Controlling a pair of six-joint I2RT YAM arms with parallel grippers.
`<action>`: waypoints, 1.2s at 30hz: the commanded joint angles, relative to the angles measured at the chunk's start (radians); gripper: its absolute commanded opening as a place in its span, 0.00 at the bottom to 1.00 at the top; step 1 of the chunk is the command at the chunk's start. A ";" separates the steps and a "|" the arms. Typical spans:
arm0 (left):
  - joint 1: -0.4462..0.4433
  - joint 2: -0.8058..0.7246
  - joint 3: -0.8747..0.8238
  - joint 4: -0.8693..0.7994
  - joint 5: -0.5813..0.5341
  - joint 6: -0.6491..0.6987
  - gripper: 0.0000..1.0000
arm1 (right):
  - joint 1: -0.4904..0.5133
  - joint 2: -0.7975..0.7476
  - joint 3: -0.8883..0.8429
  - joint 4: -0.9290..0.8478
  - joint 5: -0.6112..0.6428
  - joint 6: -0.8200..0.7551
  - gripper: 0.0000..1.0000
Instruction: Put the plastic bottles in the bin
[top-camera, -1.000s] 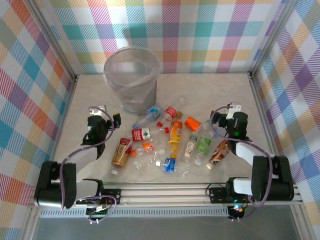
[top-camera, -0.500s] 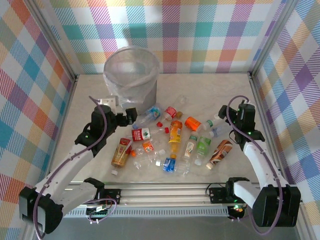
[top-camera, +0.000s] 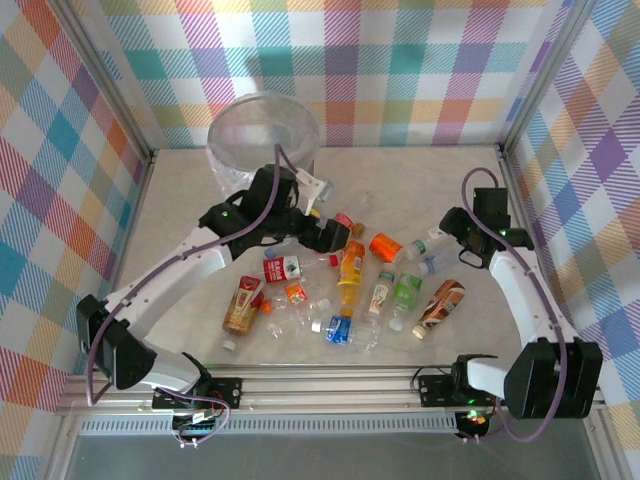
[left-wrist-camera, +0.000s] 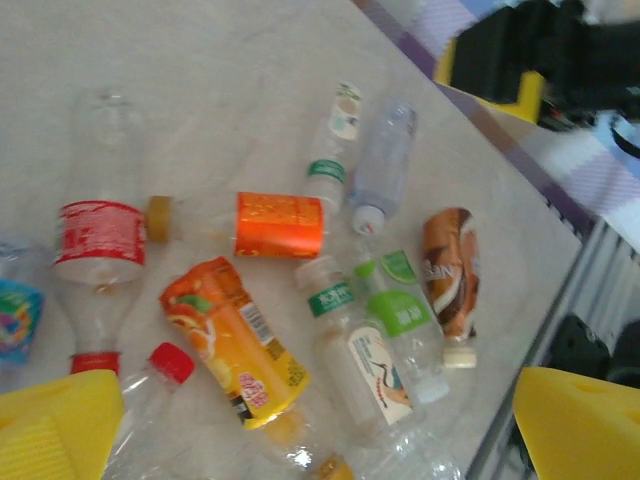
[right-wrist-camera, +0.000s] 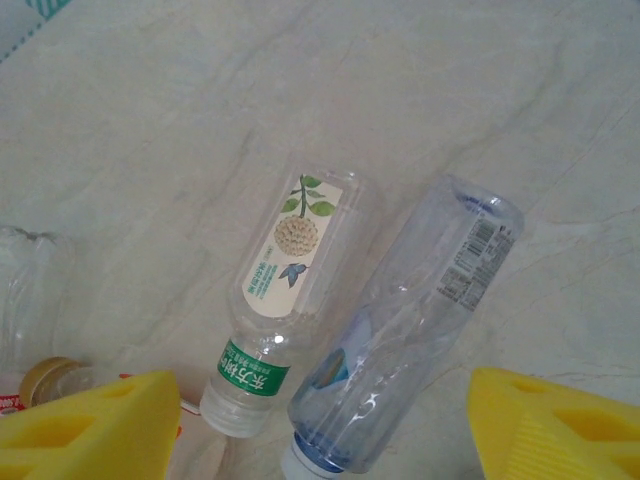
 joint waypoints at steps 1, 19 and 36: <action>-0.038 0.050 0.082 -0.070 0.073 0.088 1.00 | 0.007 0.058 0.050 -0.044 -0.043 0.033 0.72; -0.153 -0.015 -0.084 0.044 -0.087 0.109 1.00 | 0.006 0.390 0.208 -0.007 -0.058 0.113 0.66; -0.187 -0.012 -0.097 0.025 -0.151 0.146 1.00 | 0.006 0.556 0.262 0.054 -0.060 0.148 0.69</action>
